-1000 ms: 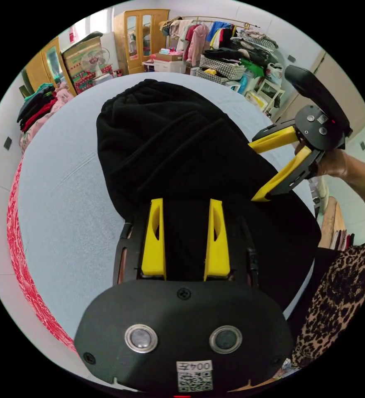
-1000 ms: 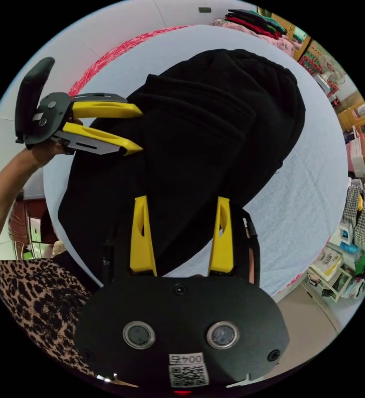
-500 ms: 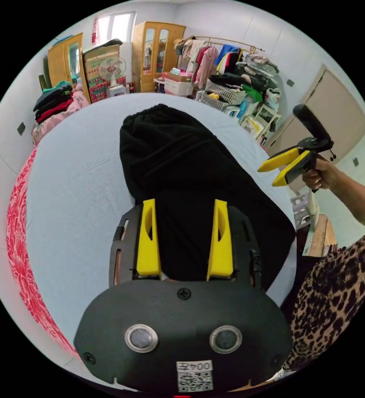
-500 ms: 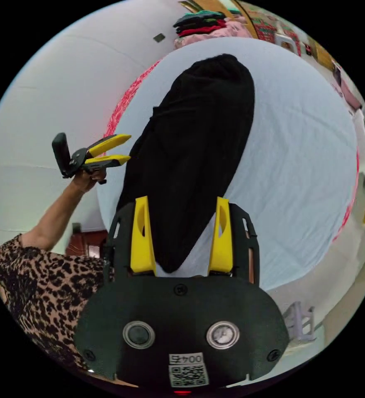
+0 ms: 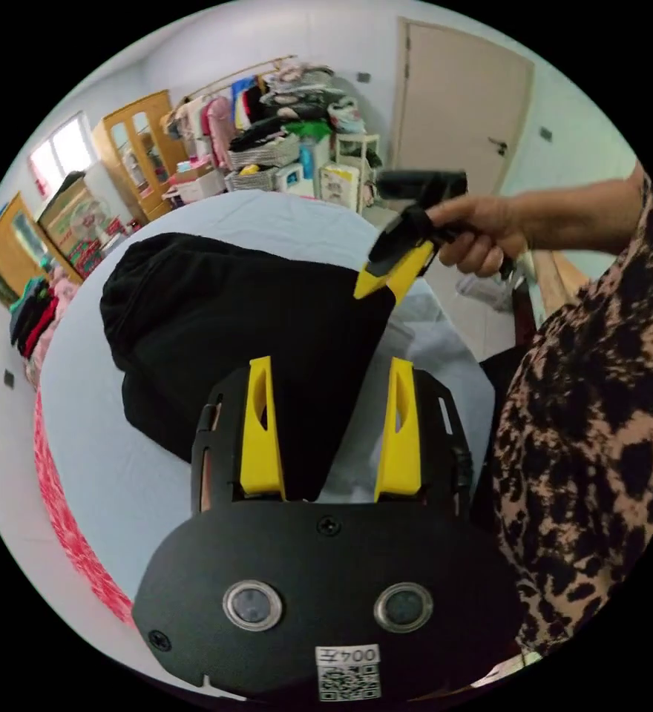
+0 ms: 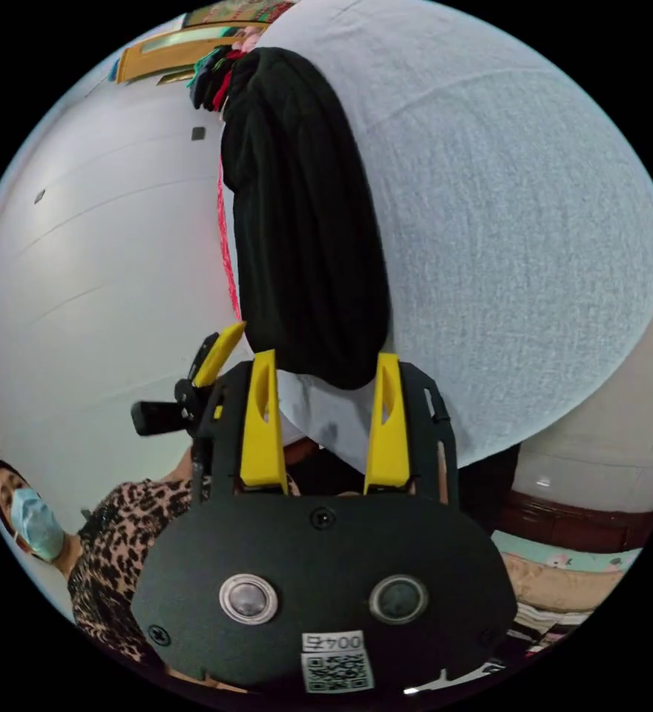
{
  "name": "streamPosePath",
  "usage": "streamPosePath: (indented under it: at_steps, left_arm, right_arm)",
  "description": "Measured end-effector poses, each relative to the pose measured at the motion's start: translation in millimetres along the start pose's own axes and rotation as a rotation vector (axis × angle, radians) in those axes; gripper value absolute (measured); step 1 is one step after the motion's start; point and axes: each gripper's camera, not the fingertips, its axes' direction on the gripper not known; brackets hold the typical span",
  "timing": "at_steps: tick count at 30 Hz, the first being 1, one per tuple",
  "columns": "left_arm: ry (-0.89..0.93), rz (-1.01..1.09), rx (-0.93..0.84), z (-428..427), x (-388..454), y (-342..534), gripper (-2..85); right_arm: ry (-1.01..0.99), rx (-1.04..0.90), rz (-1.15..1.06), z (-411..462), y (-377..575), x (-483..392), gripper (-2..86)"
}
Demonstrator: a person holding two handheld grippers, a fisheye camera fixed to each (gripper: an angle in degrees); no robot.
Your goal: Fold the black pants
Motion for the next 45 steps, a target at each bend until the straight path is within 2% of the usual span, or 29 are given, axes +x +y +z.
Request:
streamPosePath:
  at_steps: [3, 7, 8, 10, 12, 18, 21, 26, 28, 30, 36, 40, 45]
  left_arm:
    - [-0.101, 0.132, -0.118, 23.1, 24.6, -11.8, 21.5]
    - [-0.296, 0.217, -0.21, 46.8, 36.8, -18.1, 13.2]
    - [-0.297, 0.212, -0.203, 45.8, 34.2, -19.3, 12.3]
    - [-0.175, 0.082, -0.174, 34.7, 6.5, -25.0, 9.6]
    - [-0.07, 0.015, -0.166, 27.1, -16.3, -26.8, 8.7]
    - [0.092, 0.064, -0.208, 21.1, -53.4, -38.4, 8.3]
    - [0.114, 0.091, -0.231, 23.0, -63.0, -43.3, 8.2]
    - [0.14, 0.081, -0.233, 22.7, -81.4, -42.0, 7.9]
    - [0.176, 0.02, -0.203, 19.7, -100.4, -35.6, 8.0]
    - [0.231, -0.051, -0.167, 18.9, -118.3, -27.2, 8.5]
    - [0.507, -0.239, 0.012, -25.1, -193.9, 22.6, 7.6]
    - [0.386, -0.335, 0.197, -77.7, -253.2, 30.5, 5.0]
    - [0.377, -0.309, 0.176, -53.6, -279.9, -31.3, 2.6]
  right_arm:
    - [-0.107, 0.045, -0.022, -9.8, 9.7, -18.6, 13.0]
    - [-0.103, 0.058, -0.09, -18.3, 23.4, -49.0, 13.3]
    - [-0.065, 0.063, -0.123, -21.3, 30.9, -57.9, 14.5]
    - [0.047, 0.075, -0.207, -26.9, 49.7, -77.6, 16.3]
    - [0.274, 0.091, -0.404, -24.5, 87.3, -120.5, 19.9]
    - [0.828, 0.04, -0.964, 39.3, 151.1, -233.5, 23.8]
    - [0.943, -0.064, -1.157, 81.5, 153.2, -262.6, 23.8]
    - [1.149, -0.335, -1.338, 163.2, 144.9, -255.1, 21.6]
    - [1.252, -0.354, -1.373, 184.9, 142.1, -241.5, 18.1]
    - [1.382, -0.283, -1.417, 200.0, 140.7, -229.2, 13.9]
    - [1.281, -0.243, -1.326, 194.0, 145.8, -238.5, 8.2]
    - [1.188, -0.195, -1.282, 174.5, 160.5, -258.4, 7.7]
    - [0.964, -0.192, -1.234, 133.3, 200.4, -295.1, 7.6]
